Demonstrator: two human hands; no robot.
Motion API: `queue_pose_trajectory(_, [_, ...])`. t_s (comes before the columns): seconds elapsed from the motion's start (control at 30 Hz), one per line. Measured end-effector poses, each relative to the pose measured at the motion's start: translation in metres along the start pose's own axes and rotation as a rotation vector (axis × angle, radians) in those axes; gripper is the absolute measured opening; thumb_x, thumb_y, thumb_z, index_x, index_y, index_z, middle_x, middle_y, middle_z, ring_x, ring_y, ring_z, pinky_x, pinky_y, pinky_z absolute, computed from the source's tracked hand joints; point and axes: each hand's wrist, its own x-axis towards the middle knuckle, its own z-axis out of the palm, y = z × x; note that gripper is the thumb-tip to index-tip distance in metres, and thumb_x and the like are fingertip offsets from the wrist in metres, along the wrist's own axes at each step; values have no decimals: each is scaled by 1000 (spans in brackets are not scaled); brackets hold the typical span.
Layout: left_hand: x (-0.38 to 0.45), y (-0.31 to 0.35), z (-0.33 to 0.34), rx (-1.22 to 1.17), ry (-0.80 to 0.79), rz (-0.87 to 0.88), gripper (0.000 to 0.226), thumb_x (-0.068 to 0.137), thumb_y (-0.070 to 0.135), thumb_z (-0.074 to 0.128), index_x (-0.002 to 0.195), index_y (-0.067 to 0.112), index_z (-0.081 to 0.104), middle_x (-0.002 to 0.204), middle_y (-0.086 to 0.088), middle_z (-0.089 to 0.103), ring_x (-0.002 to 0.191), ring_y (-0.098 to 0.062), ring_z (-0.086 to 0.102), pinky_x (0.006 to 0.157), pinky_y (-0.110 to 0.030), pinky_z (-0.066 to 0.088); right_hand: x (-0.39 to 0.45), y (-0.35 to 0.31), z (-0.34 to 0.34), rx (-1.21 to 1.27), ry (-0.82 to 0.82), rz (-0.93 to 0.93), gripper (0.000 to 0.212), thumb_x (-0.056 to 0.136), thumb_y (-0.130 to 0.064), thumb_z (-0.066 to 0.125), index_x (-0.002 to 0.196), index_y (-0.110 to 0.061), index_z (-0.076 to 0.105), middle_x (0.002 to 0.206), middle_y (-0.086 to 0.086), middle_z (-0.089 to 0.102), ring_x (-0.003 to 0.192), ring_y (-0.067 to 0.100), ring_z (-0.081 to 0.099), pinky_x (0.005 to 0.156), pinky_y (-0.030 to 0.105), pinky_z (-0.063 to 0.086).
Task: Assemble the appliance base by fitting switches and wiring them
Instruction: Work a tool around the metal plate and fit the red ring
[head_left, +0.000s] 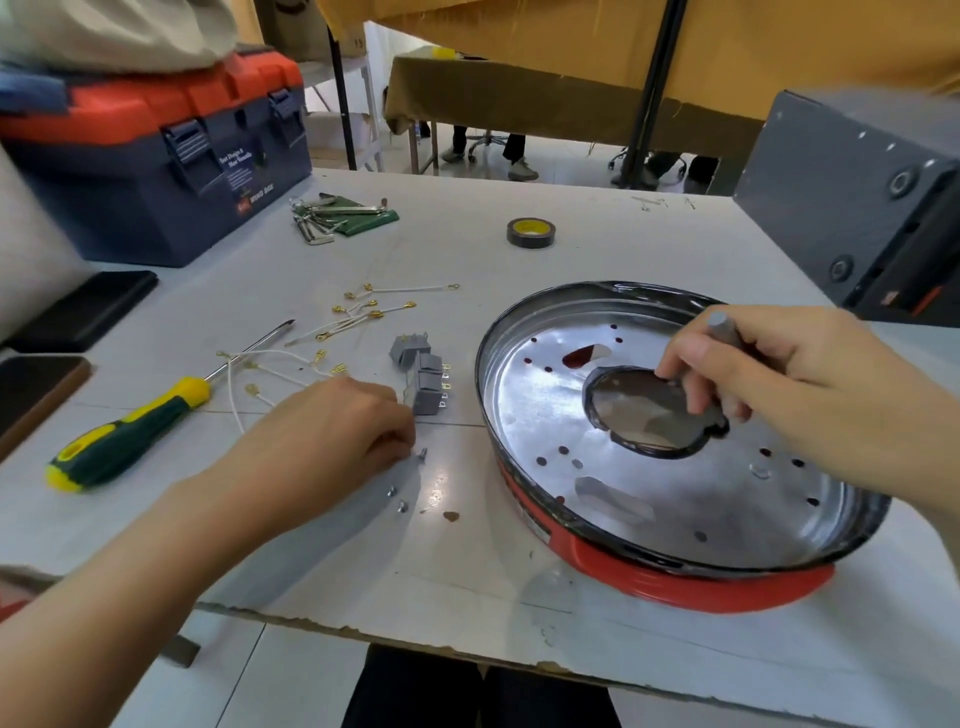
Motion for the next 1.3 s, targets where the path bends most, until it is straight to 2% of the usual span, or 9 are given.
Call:
queue_pose_trajectory(0.13, [-6, 2, -6, -147, 175, 0, 12, 81, 11, 68, 79, 23, 68, 63, 20, 61, 68, -4, 60, 61, -23, 50, -2, 4, -11, 140, 173, 17, 36, 94, -42, 44, 74, -22, 67, 73, -1, 67, 60, 10, 58, 59, 20, 49])
queue_pose_trajectory(0.2, [-6, 6, -13, -288, 225, 0, 20, 79, 11, 71, 75, 30, 66, 64, 19, 65, 68, 1, 63, 59, -19, 49, -3, 7, -16, 167, 255, 25, 38, 99, -33, 43, 71, -21, 65, 72, 1, 65, 64, 12, 58, 65, 22, 50])
queue_pose_trajectory(0.27, [-3, 10, -19, -455, 244, 19, 15, 81, 19, 72, 81, 33, 67, 73, 20, 68, 67, -1, 65, 65, -19, 51, -3, 8, -20, 164, 311, 48, 42, 97, -40, 39, 68, -21, 63, 68, 4, 58, 61, 11, 53, 64, 20, 47])
queue_pose_trajectory(0.4, [10, 21, -31, -644, 212, 92, 17, 82, 40, 62, 96, 42, 70, 80, 8, 69, 71, -13, 68, 70, -32, 54, -4, 10, -23, 214, 384, 76, 47, 95, -46, 36, 63, -20, 59, 52, 5, 44, 47, 6, 41, 46, 12, 36])
queue_pose_trajectory(0.53, [23, 34, -34, -843, 177, 98, 12, 79, 36, 70, 90, 34, 73, 82, 2, 75, 76, -16, 72, 73, -41, 59, -7, 17, -28, 290, 409, 82, 45, 95, -46, 36, 65, -23, 61, 47, 0, 48, 45, 8, 43, 44, 13, 37])
queue_pose_trajectory(0.7, [38, 52, -37, -1033, 101, 90, 8, 80, 17, 68, 87, 17, 72, 83, -7, 75, 79, -24, 73, 70, -25, 57, -7, 24, -35, 437, 447, 68, 40, 97, -37, 39, 70, -20, 62, 50, 2, 55, 46, 13, 47, 47, 17, 41])
queue_pose_trajectory(1.0, [54, 70, -45, -693, -43, 176, 14, 73, 43, 73, 86, 37, 72, 82, 10, 74, 80, -9, 70, 79, -36, 57, 0, 28, -32, 566, 272, 20, 36, 96, -33, 42, 73, -18, 65, 58, 4, 62, 51, 13, 55, 51, 21, 48])
queue_pose_trajectory(1.13, [60, 80, -48, -630, -212, 221, 11, 72, 34, 69, 81, 32, 74, 79, 13, 73, 76, -4, 69, 73, -16, 53, 5, 26, -28, 589, 196, -6, 35, 96, -32, 41, 75, -15, 65, 58, 2, 62, 53, 11, 57, 50, 18, 47])
queue_pose_trajectory(1.3, [68, 89, -49, -423, -393, 297, 11, 79, 24, 70, 84, 33, 72, 77, 19, 70, 76, 1, 66, 69, -8, 48, 7, 29, -21, 615, 150, -9, 35, 95, -31, 41, 77, -12, 64, 58, 5, 62, 52, 11, 55, 51, 20, 48])
